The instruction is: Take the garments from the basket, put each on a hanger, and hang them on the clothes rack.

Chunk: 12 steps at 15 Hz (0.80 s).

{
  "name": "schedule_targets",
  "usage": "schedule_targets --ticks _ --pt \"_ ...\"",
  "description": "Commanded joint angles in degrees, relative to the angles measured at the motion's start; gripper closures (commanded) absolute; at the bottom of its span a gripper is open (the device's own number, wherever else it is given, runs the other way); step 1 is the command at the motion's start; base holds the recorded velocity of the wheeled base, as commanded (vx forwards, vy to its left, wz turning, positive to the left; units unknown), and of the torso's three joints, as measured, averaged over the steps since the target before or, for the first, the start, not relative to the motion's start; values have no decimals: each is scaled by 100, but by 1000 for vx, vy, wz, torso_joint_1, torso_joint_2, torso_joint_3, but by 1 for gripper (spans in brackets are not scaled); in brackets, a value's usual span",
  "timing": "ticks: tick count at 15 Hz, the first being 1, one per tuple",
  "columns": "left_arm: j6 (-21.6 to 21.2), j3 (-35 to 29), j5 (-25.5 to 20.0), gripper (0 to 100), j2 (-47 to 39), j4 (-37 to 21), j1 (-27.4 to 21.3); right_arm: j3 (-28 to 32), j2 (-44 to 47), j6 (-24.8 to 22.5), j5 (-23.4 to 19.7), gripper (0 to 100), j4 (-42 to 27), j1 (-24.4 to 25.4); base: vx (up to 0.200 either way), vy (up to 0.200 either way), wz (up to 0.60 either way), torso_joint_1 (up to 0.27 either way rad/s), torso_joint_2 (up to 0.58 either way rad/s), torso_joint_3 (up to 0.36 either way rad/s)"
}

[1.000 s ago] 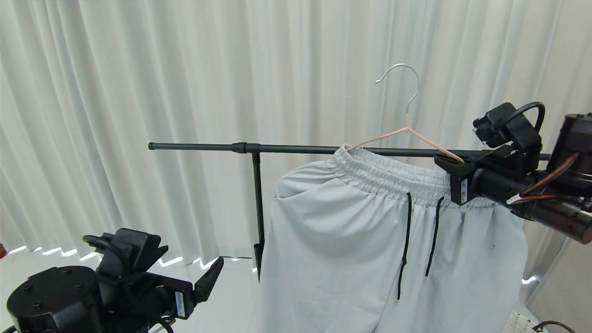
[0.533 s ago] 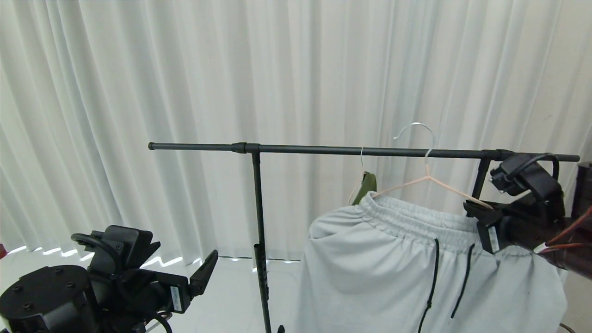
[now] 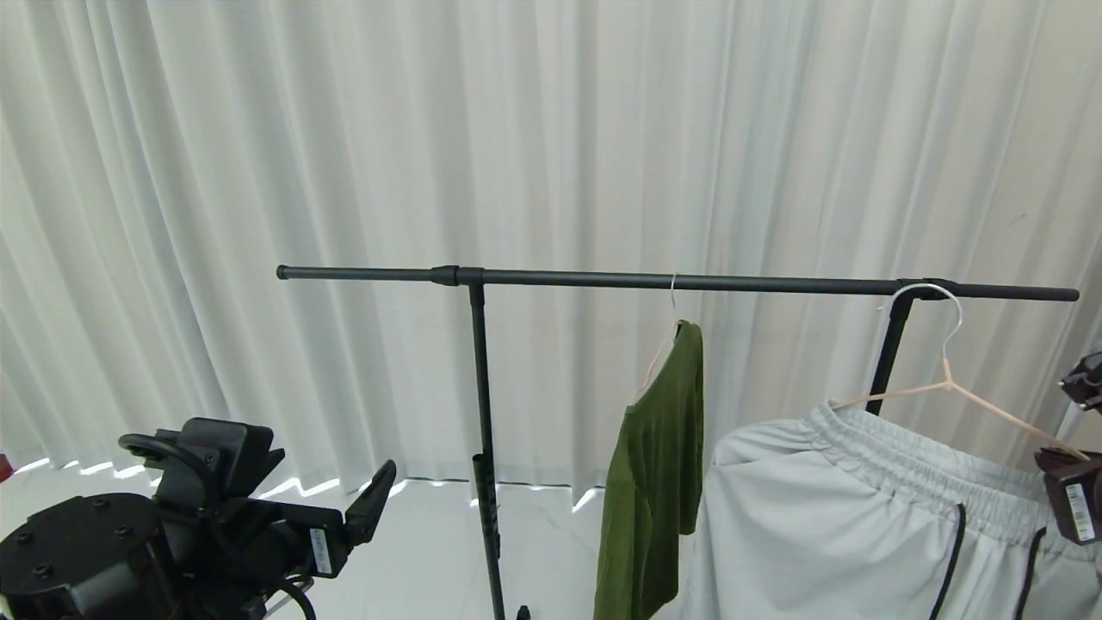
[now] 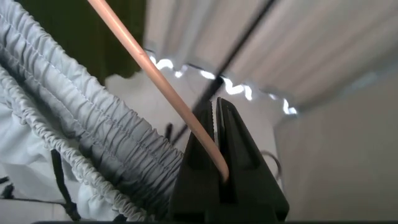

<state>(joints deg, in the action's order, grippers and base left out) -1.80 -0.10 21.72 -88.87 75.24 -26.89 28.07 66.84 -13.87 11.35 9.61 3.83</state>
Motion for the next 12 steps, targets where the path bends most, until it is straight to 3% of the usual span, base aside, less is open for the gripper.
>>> schedule_targets --ticks 1,6,12 --pt "5 1 7 0 -8 -1 9 31 -189 -1 333 100 -134 -260 0 0 0 0 0 0" --pt "-4 1 7 0 19 -1 0 5 -101 34 491 100 -152 -831 0 0 0 0 0 0" --pt "-83 -8 -10 0 19 -1 -27 5 -57 78 500 100 -108 -893 0 0 0 0 0 0"
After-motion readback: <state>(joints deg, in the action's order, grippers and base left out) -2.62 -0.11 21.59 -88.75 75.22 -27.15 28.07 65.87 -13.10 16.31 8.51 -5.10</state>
